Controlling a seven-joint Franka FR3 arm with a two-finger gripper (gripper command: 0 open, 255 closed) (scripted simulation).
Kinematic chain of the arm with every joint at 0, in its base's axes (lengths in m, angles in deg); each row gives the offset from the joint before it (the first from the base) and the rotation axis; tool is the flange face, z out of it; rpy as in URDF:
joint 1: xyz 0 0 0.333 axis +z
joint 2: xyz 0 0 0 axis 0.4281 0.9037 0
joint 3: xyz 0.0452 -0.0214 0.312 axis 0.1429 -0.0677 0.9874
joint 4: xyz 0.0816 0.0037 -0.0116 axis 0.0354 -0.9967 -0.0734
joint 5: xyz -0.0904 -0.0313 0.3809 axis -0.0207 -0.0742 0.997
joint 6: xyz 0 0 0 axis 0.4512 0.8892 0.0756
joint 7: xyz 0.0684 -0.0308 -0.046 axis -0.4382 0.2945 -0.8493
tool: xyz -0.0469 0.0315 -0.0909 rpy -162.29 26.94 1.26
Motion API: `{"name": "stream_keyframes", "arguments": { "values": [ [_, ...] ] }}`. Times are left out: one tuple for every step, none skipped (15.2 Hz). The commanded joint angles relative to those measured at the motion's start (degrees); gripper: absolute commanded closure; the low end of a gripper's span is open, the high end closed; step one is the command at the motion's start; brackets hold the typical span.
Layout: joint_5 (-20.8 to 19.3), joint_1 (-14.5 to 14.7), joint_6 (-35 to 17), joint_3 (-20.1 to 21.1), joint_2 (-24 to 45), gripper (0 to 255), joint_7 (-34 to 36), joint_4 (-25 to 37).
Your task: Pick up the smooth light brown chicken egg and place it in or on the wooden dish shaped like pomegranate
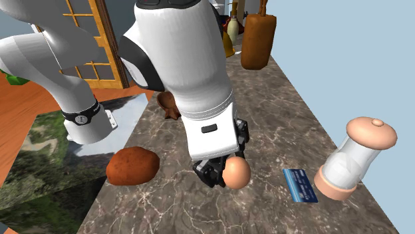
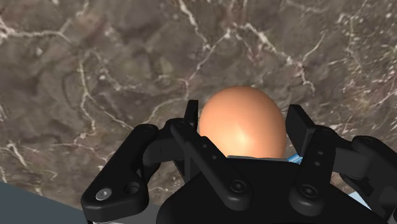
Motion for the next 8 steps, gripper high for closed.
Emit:
{"name": "stream_keyframes", "arguments": {
  "values": [
    [0.01, 0.02, 0.0, 0.02, 0.03, 255, 0.0, -0.03],
    [0.01, 0.02, 0.0, 0.03, 0.03, 255, 0.0, -0.03],
    [0.01, 0.03, -0.02, 0.03, 0.03, 255, 0.01, -0.05],
    [0.0, 0.04, -0.03, 0.03, 0.05, 255, 0.02, -0.03],
    [0.02, 0.01, 0.02, 0.02, -0.01, 255, -0.02, -0.04],
    [0.0, -0.02, 0.71, 0.01, -0.53, 255, 0.12, 0.14],
    [-0.02, -0.06, 1.4, 0.01, -1.04, 255, 0.26, 0.33],
    [-0.05, -0.09, 2.09, 0.0, -1.52, 255, 0.4, 0.55]
  ]
}}
